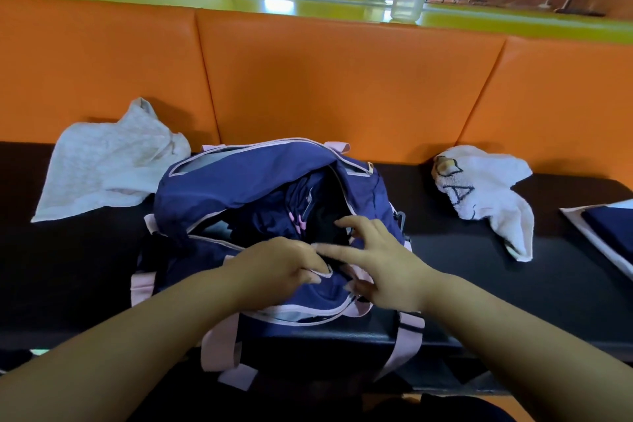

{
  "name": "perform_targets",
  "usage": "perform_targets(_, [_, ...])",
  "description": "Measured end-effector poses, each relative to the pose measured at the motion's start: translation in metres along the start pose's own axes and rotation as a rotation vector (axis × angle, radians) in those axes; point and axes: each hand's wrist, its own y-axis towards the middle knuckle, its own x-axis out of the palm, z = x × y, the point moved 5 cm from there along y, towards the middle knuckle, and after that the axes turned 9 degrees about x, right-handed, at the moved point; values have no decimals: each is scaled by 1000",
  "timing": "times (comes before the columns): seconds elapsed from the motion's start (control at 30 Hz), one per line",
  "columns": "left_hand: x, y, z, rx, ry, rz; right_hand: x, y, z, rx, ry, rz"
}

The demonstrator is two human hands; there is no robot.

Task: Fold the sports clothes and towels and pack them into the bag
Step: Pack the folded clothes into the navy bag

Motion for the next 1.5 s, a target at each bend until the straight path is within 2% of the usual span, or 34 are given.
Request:
perform_targets(0.13, [-6,-9,2,103,-149,88,0,0,-5,-39,64,-4])
perform_targets(0.23, [-14,-14,3,139,-175,148,-14,-5,5,-61,56,88])
perform_targets(0.33, [-21,-12,4,136,-138,103,-28,-13,19,-19,-3,23])
perform_targets(0.47, [-28,-2,4,201,125,87,-34,-10,22,51,-9,16])
perform_targets(0.53, [-31,5,4,267,425,128,-35,0,20,109,-54,91])
perform_targets(0.6, [-33,10,-3,253,577,152,-35,13,13,46,-174,194])
perform_targets(0.67, [-30,17,-12,217,617,110,-28,29,3,-28,-236,148])
perform_targets(0.73, [-23,22,-23,137,578,-37,-21,41,-2,-26,-274,-15])
perform_targets(0.77, [-21,25,-28,95,559,-56,-18,45,-1,-8,-319,-82])
perform_targets(0.83, [-18,25,-40,-66,483,-163,-17,47,4,32,-381,-155])
perform_targets(0.93, [-22,21,-48,-157,343,-112,-18,43,22,149,-430,-265])
perform_targets(1.07, [-16,14,-55,-139,396,-133,-14,37,37,215,-621,-356])
perform_targets(1.13, [-13,12,-58,-205,427,-105,-15,38,35,213,-588,-334])
perform_targets(1.23, [-15,11,-59,-289,387,-19,-27,46,21,194,-470,-203])
perform_targets(1.37, [-15,12,-55,-240,345,-20,-31,62,-7,-48,-285,0])
perform_targets(1.5, [-18,7,-51,-191,325,-38,-7,74,-10,-87,-440,-148])
